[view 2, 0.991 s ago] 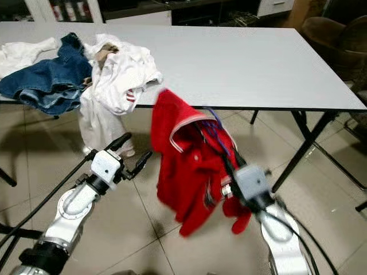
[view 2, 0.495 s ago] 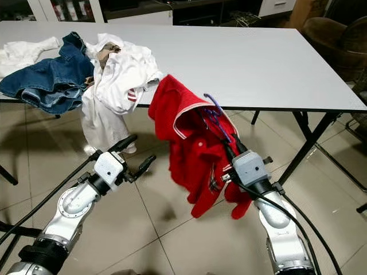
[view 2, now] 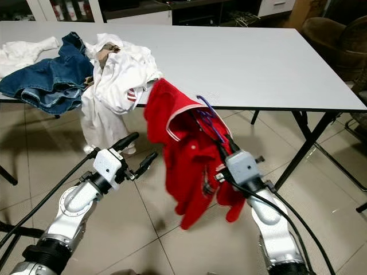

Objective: Hang hanger

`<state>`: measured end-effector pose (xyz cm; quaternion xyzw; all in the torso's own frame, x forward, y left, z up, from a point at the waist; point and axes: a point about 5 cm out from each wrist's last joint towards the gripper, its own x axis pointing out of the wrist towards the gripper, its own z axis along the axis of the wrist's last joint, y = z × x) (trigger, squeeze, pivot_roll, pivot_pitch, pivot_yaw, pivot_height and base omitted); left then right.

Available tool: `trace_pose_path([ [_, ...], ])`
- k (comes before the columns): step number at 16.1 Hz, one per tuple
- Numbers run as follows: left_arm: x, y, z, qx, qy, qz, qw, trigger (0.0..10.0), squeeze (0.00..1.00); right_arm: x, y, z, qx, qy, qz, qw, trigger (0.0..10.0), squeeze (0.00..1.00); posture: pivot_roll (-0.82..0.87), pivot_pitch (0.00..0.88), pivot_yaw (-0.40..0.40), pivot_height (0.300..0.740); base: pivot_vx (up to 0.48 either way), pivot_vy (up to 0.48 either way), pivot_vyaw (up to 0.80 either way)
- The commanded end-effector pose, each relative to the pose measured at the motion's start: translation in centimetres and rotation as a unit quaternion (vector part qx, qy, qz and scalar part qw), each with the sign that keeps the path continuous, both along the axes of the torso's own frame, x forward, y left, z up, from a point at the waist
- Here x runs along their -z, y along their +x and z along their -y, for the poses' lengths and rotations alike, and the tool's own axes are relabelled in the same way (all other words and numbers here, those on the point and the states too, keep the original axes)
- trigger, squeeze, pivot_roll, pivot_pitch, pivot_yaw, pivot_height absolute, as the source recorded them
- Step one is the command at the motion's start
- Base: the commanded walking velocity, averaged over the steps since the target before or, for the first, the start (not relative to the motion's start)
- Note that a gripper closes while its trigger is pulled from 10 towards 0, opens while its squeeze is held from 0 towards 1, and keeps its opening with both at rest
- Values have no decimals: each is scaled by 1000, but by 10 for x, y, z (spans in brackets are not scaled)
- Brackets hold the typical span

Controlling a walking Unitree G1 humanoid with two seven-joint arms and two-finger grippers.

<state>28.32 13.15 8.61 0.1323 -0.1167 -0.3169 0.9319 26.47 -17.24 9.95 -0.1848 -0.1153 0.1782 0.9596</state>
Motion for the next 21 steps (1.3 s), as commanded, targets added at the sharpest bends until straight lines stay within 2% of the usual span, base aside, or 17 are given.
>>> trace_pose_path([
  [1,-6,3,-1,-4,-10,4,1000,10000,0,-16,6,-3,-5,6,44,999,10000,0,72,1,31,740,0,0,0],
  [5,-9,4,0,-8,-24,5,1000,10000,0,-16,8,2,13,9,50,999,10000,0,66,19,25,740,0,0,0],
  [9,-12,10,4,-34,-68,0,997,10000,0,-13,5,-11,-5,15,49,999,10000,0,55,0,2,740,0,0,0],
  [12,-13,9,13,-20,-65,4,998,10000,0,-17,11,-7,-3,15,54,998,10000,0,59,0,-1,740,0,0,0],
  [18,-13,5,8,-24,-61,6,998,10000,0,-21,15,-6,-7,14,56,998,10000,0,83,0,-6,740,0,0,0],
  [21,-6,4,8,-24,-51,-3,998,10000,0,-19,15,-6,-2,14,55,998,10000,0,69,8,-17,740,0,0,0],
])
